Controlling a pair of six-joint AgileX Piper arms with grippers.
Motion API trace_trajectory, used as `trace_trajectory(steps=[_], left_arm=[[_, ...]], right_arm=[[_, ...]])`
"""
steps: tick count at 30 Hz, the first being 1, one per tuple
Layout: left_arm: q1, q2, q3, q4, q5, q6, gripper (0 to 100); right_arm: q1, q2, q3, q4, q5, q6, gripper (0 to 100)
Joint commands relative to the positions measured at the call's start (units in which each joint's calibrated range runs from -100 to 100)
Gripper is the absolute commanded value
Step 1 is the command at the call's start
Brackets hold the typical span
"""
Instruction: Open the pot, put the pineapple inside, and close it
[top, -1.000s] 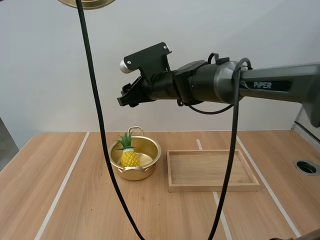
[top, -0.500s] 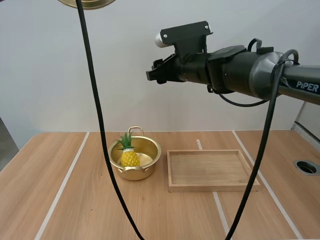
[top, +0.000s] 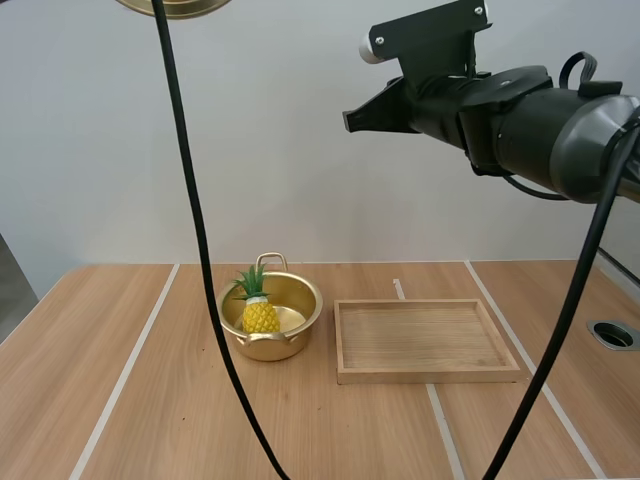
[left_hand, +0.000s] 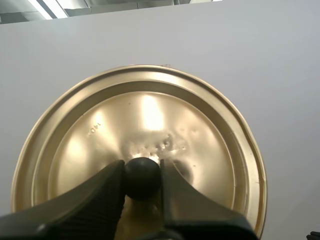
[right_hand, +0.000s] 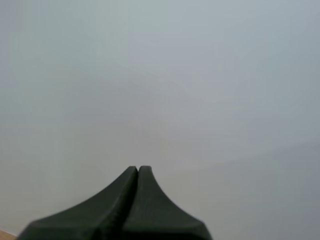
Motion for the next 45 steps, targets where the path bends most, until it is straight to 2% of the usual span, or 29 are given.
trace_trajectory(steps=[1,8,16,26,35,45], left_arm=[[-0.07,-0.45,-0.19,-0.55,-1.86,-0.45,0],[-0.07,-0.45,-0.19,-0.55,-1.86,-0.45,0],[-0.07,-0.45,-0.19,-0.55,-1.86,-0.45,0],[-0.07,-0.45,-0.19,-0.55,-1.86,-0.45,0],[-0.07,-0.45,-0.19,-0.55,-1.86,-0.45,0],[-0.07,-0.45,-0.19,-0.55,-1.86,-0.45,0]], right_arm=[[-1.52,-1.83,-0.30,-0.93,-1.22,0.31,0],[-4.84,-4.77,-0.30,-0.44,-0.41,1.10,0],[-6.53,-9.67,0.67,4.30,1.78,1.10,0],[-8.94,-16.32,13.76,4.30,1.78,1.10,0],[-8.94,-24.60,24.63,4.56,1.95,2.17,0],[-8.94,-30.28,29.46,4.22,1.76,2.17,0]])
